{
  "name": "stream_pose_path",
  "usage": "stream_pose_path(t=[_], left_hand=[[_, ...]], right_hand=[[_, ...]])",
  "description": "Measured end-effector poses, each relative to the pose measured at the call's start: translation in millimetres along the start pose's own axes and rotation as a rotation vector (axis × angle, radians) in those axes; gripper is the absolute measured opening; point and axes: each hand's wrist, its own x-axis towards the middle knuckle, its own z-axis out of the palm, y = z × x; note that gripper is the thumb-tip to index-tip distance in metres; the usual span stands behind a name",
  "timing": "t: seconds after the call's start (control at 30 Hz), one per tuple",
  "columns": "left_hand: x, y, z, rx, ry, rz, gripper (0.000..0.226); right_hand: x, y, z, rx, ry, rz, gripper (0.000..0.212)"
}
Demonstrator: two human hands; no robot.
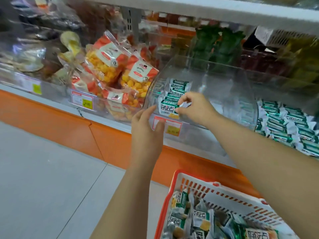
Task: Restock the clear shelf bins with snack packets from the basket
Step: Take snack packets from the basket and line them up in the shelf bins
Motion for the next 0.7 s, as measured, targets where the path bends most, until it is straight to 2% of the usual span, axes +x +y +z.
stream_pose_path(t=[0.07, 0.17, 0.27, 0.33, 0.37, 0.43, 0.57, 0.63, 0.7], left_hand=[[4.2, -2.2, 2.8, -0.041, -0.016, -0.052, 0.045], [7.1, -4.6, 8.5, -0.087, -0.016, -0.107, 0.048], [8.9, -6.9, 11.0, -0.134, -0.005, -0.131, 0.048], [8.5, -6.9, 10.7, -0.14, -0.01, -0.128, 0.048], [7.6, -6.2, 9.9, -0.137, -0.006, -0.122, 0.047], [3.5, -5.6, 8.1, -0.117, 0.037, -0.105, 0.045], [-14.9, -5.2, 10.7, -0.156, 0.231, -0.026, 0.027], [-35.3, -1.9, 21.4, -0.181, 0.251, -0.002, 0.026], [-62.6, -2.5, 38.4, -0.166, 0.194, 0.02, 0.03]], right_hand=[[9.0, 1.9, 9.2, -0.091, -0.041, -0.017, 0.02], [18.0, 5.4, 17.5, -0.204, -0.098, 0.031, 0.022], [20.9, 8.7, 18.9, -0.213, -0.143, 0.075, 0.021], [16.8, 5.3, 12.3, -0.181, -0.15, 0.039, 0.01], [13.3, 3.3, 7.4, -0.164, -0.141, 0.015, 0.014], [2.4, 0.5, -4.7, -0.138, -0.076, -0.016, 0.02], [-48.0, -8.0, -26.9, -0.055, 0.173, -0.173, 0.016], [-88.4, -8.0, -32.0, -0.027, 0.313, -0.309, 0.013], [-131.7, 6.2, -29.8, -0.059, 0.358, -0.348, 0.012]])
